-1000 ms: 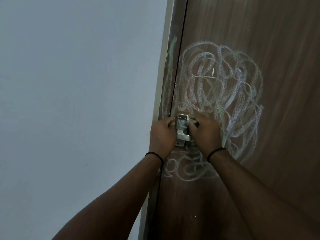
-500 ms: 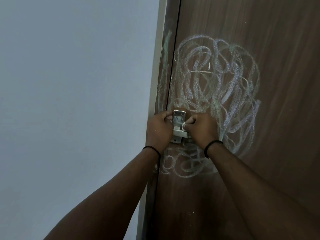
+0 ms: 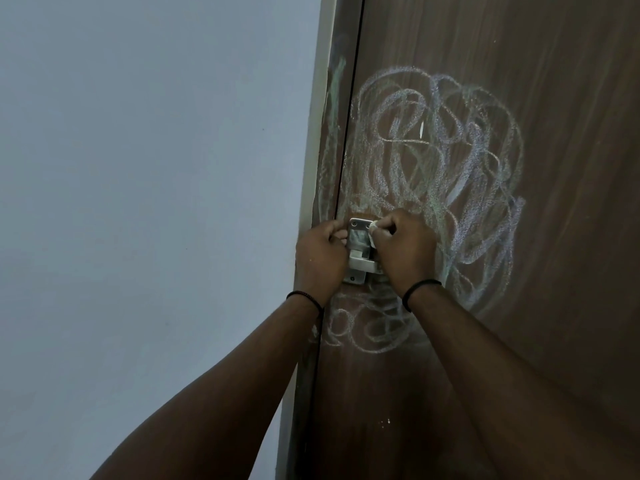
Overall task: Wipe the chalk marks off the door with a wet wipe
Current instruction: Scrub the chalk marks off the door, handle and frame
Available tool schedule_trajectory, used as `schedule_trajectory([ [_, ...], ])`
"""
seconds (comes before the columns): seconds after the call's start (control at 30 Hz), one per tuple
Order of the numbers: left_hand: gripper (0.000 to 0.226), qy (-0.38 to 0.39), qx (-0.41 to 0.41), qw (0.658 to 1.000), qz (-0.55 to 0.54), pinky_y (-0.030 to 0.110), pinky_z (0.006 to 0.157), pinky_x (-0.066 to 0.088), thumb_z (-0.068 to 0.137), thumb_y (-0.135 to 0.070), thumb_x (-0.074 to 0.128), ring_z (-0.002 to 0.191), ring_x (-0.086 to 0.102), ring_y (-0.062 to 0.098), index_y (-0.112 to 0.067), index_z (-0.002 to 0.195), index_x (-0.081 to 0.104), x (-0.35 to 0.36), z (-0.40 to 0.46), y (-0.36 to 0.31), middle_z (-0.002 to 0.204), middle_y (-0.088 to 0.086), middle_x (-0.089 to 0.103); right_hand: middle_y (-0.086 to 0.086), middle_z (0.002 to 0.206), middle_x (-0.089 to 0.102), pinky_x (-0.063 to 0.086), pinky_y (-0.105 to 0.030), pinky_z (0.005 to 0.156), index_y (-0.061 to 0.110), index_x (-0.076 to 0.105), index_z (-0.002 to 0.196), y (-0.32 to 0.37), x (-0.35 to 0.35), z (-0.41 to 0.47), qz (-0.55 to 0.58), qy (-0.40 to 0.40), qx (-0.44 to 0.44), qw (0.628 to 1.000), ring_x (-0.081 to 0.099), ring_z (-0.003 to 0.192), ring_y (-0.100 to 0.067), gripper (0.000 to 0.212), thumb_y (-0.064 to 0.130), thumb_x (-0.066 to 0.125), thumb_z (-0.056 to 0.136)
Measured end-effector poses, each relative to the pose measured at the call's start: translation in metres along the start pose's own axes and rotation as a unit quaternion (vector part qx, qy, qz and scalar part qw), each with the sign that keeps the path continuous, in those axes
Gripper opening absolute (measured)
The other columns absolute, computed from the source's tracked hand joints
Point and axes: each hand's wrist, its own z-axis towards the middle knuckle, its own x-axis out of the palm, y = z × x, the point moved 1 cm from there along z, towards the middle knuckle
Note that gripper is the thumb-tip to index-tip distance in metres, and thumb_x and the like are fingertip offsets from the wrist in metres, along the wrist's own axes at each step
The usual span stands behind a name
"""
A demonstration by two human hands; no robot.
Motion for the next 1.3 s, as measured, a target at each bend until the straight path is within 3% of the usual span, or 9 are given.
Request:
schedule_trajectory([
  [0.13, 0.041, 0.005, 0.002, 1.0, 0.0, 0.013, 0.075, 0.052, 0.087, -0.004, 0.046, 0.089, 0.066, -0.002, -0.022, 0.115, 0.07, -0.001, 0.0, 0.002, 0.091, -0.018, 0.069, -0.005, 0.077, 0.066, 0.054, -0.038, 0.064, 0.009, 0.063, 0.07, -0.004, 0.006, 0.002, -0.039, 0.102, 0.021, 0.994, 0.062, 0.071, -0.019, 0.013, 0.003, 0.07, 0.078],
  [0.3, 0.039, 0.006, -0.003, 1.0, 0.008, 0.014, 0.075, 0.05, 0.087, -0.007, 0.048, 0.089, 0.065, -0.003, -0.02, 0.117, 0.069, 0.0, 0.001, 0.001, 0.091, -0.019, 0.068, -0.004, 0.08, 0.058, 0.036, -0.025, 0.058, 0.011, 0.059, 0.069, 0.006, 0.004, 0.005, -0.02, -0.011, -0.013, 1.0, 0.053, 0.073, -0.019, 0.015, 0.004, 0.068, 0.078],
  [0.47, 0.04, 0.004, -0.007, 1.0, -0.004, 0.019, 0.08, 0.053, 0.086, -0.004, 0.046, 0.09, 0.066, 0.0, -0.017, 0.117, 0.069, -0.001, 0.0, 0.0, 0.087, -0.021, 0.066, -0.004, 0.072, 0.065, 0.054, -0.037, 0.065, 0.01, 0.061, 0.065, -0.002, 0.01, 0.003, -0.042, 0.098, 0.028, 0.994, 0.062, 0.071, -0.02, 0.018, -0.003, 0.066, 0.075],
  [0.6, 0.04, 0.007, -0.01, 1.0, -0.003, 0.02, 0.081, 0.053, 0.087, -0.006, 0.046, 0.092, 0.065, 0.001, -0.016, 0.12, 0.067, -0.001, -0.001, -0.001, 0.094, -0.014, 0.068, -0.003, 0.08, 0.059, 0.037, -0.018, 0.056, 0.01, 0.058, 0.07, 0.003, 0.007, 0.001, -0.02, -0.001, -0.007, 1.0, 0.049, 0.069, -0.012, 0.016, 0.001, 0.066, 0.08],
  [0.77, 0.039, 0.008, -0.01, 1.0, -0.011, 0.014, 0.08, 0.051, 0.089, -0.002, 0.047, 0.093, 0.066, 0.003, -0.013, 0.121, 0.066, -0.003, -0.001, 0.0, 0.098, -0.007, 0.071, -0.003, 0.072, 0.066, 0.055, -0.036, 0.065, 0.011, 0.063, 0.065, -0.004, 0.008, 0.004, -0.033, 0.098, 0.026, 0.994, 0.061, 0.069, -0.016, 0.018, -0.002, 0.067, 0.077],
  [0.9, 0.038, 0.008, -0.019, 1.0, -0.02, 0.01, 0.075, 0.05, 0.091, -0.002, 0.046, 0.091, 0.066, 0.002, -0.013, 0.122, 0.066, -0.003, -0.002, -0.002, 0.09, -0.016, 0.067, -0.004, 0.081, 0.056, 0.039, -0.021, 0.056, 0.009, 0.059, 0.069, 0.004, 0.006, 0.002, -0.02, -0.003, -0.019, 1.0, 0.051, 0.07, -0.016, 0.016, -0.001, 0.066, 0.079],
  [0.97, 0.038, 0.011, -0.015, 1.0, -0.02, 0.018, 0.082, 0.052, 0.092, -0.001, 0.045, 0.094, 0.067, 0.007, -0.012, 0.122, 0.066, -0.004, -0.003, -0.003, 0.096, -0.009, 0.068, -0.003, 0.08, 0.056, 0.037, -0.018, 0.056, 0.009, 0.058, 0.068, 0.005, 0.006, 0.002, -0.031, 0.022, -0.03, 0.999, 0.048, 0.067, -0.011, 0.017, -0.003, 0.066, 0.077],
  [1.1, 0.039, 0.013, -0.025, 0.999, -0.022, 0.024, 0.088, 0.053, 0.092, 0.0, 0.045, 0.096, 0.067, 0.011, -0.012, 0.124, 0.064, -0.005, -0.004, 0.0, 0.103, 0.001, 0.071, -0.005, 0.075, 0.067, 0.055, -0.038, 0.068, 0.008, 0.067, 0.066, -0.003, 0.003, 0.006, -0.054, 0.127, 0.001, 0.99, 0.062, 0.073, -0.019, 0.017, -0.005, 0.067, 0.076],
  [1.3, 0.038, 0.01, -0.033, 0.999, -0.011, 0.016, 0.081, 0.049, 0.091, -0.003, 0.048, 0.094, 0.065, 0.007, -0.012, 0.123, 0.065, -0.004, -0.007, 0.0, 0.098, -0.007, 0.069, -0.001, 0.085, 0.063, 0.05, -0.031, 0.071, 0.01, 0.068, 0.076, 0.005, -0.001, 0.004, -0.027, 0.007, -0.014, 1.0, 0.06, 0.081, -0.019, 0.011, 0.0, 0.068, 0.081],
])
